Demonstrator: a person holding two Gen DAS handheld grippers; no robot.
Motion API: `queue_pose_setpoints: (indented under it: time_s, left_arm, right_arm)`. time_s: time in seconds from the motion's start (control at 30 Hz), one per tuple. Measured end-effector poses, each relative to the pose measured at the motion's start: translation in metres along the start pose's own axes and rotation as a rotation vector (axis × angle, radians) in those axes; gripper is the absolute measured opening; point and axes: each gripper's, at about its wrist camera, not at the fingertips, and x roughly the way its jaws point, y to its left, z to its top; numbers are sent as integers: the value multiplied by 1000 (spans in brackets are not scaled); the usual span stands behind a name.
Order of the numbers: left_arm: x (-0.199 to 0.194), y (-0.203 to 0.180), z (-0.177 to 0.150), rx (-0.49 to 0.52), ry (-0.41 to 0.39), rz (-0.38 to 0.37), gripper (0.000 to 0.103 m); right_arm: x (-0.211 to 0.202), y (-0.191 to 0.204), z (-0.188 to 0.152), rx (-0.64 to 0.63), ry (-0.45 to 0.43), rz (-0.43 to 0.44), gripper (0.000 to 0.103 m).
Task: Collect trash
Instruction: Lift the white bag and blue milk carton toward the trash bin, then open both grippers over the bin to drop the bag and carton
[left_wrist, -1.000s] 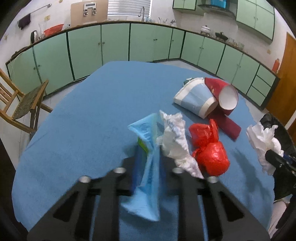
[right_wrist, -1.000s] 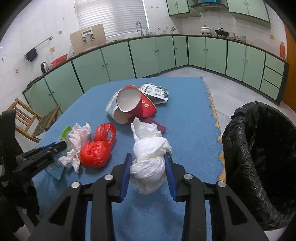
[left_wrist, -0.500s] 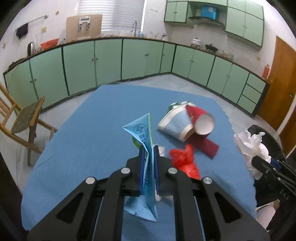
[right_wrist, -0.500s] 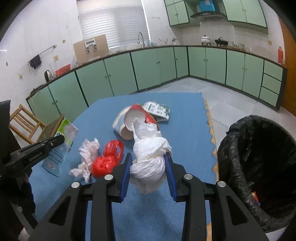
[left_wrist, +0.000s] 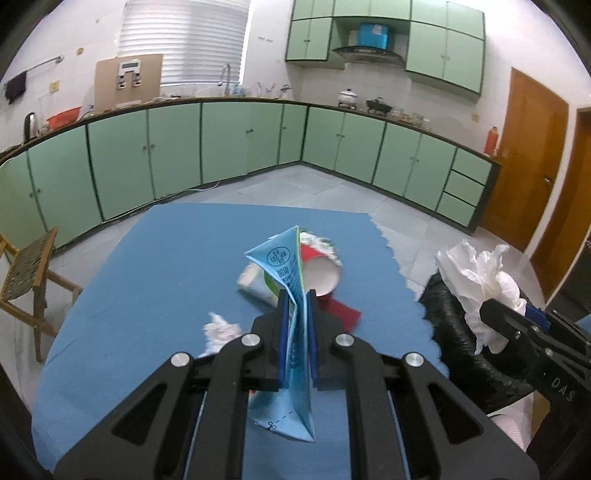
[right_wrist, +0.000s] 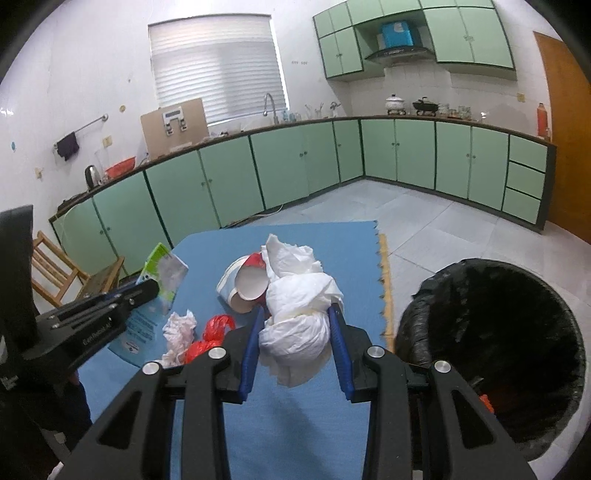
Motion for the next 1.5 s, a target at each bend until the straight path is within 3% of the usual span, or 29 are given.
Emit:
queue_pose_setpoints:
  time_s: [0.3, 0.57, 1.03, 1.27, 1.5]
  left_arm:
    - [3, -50, 7, 58, -15, -100, 8]
    - [16, -116, 15, 129, -33, -210, 8]
    - [59, -235, 12, 224, -25, -375, 8]
    - [94, -274, 4, 249, 27, -413, 8]
    - [127, -294, -8, 272, 93, -403, 8]
  right_arm:
    - [-33, -46, 10, 60, -61, -84, 35]
    - [-62, -101, 14, 86, -97, -202, 35]
    - [-79, -194, 2, 178, -91, -348, 35]
    - [-67, -226, -12, 198, -53, -380, 35]
    - [-52, -250, -23, 245, -18, -389, 35]
